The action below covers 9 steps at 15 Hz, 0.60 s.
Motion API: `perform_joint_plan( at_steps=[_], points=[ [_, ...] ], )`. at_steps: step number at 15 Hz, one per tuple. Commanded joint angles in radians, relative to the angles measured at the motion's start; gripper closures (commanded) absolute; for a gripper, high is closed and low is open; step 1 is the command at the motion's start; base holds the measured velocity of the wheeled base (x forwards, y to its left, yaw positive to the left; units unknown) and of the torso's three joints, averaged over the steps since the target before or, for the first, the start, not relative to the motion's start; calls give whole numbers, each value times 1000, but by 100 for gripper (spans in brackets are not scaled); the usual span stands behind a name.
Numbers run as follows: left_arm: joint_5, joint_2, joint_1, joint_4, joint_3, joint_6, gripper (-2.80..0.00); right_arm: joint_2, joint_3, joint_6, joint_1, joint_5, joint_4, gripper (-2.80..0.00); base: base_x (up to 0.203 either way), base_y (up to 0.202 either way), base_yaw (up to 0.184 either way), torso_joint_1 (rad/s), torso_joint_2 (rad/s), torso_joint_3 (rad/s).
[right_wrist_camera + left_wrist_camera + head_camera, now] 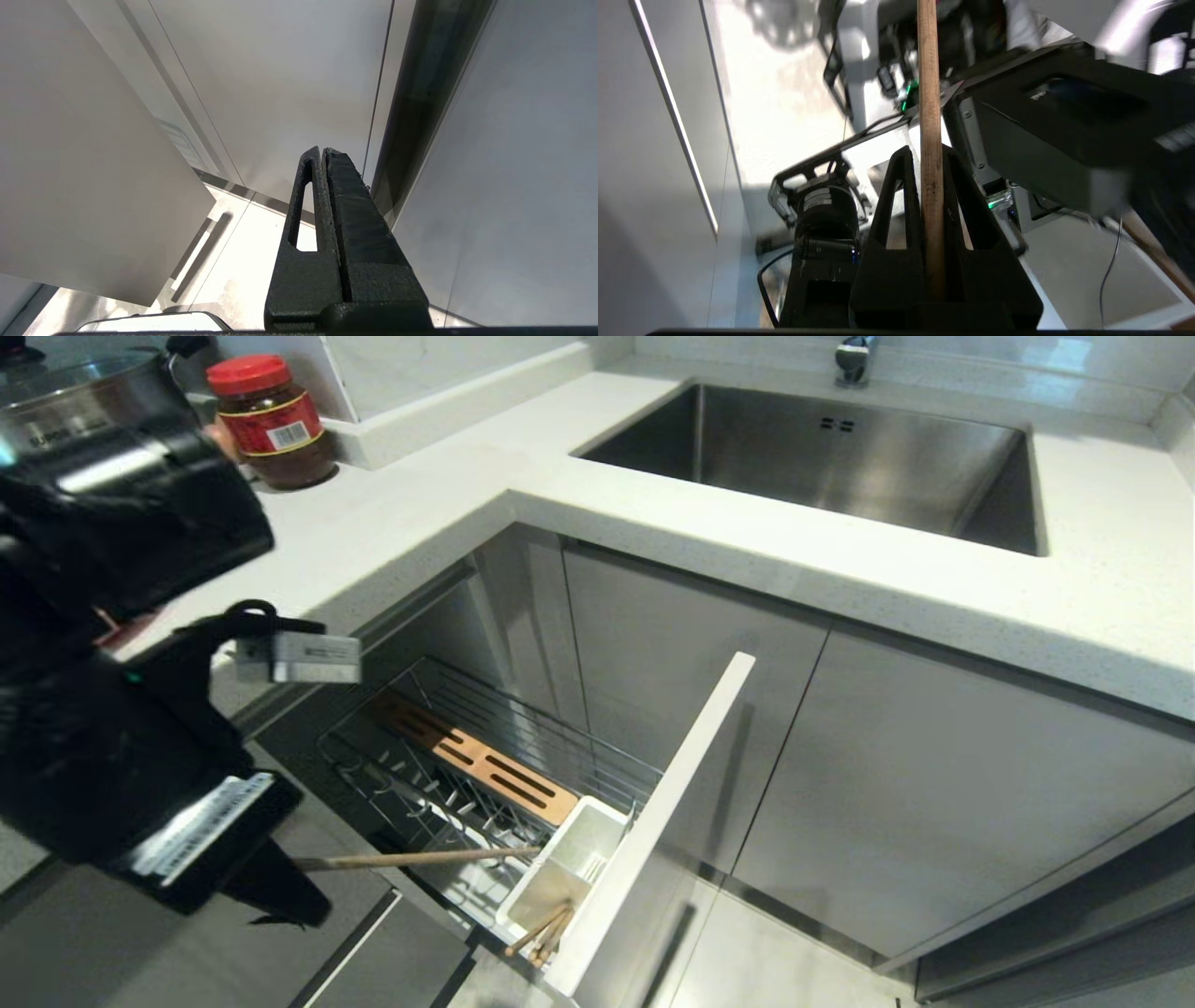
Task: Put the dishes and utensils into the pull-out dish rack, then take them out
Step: Take the chopsticks out of the cupboard
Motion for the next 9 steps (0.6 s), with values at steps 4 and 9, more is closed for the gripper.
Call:
perform_joint_plan(
  at_steps=[4,9],
  points=[
    [12,-233,-14,-7,-96,-1,0,-2,0,1,0,0,-1,0,0,0,0,0,0,0],
    [36,-395,27,-156,-115,-3,0,-2,0,1,0,0,-1,0,0,0,0,0,0,0]
  ],
)
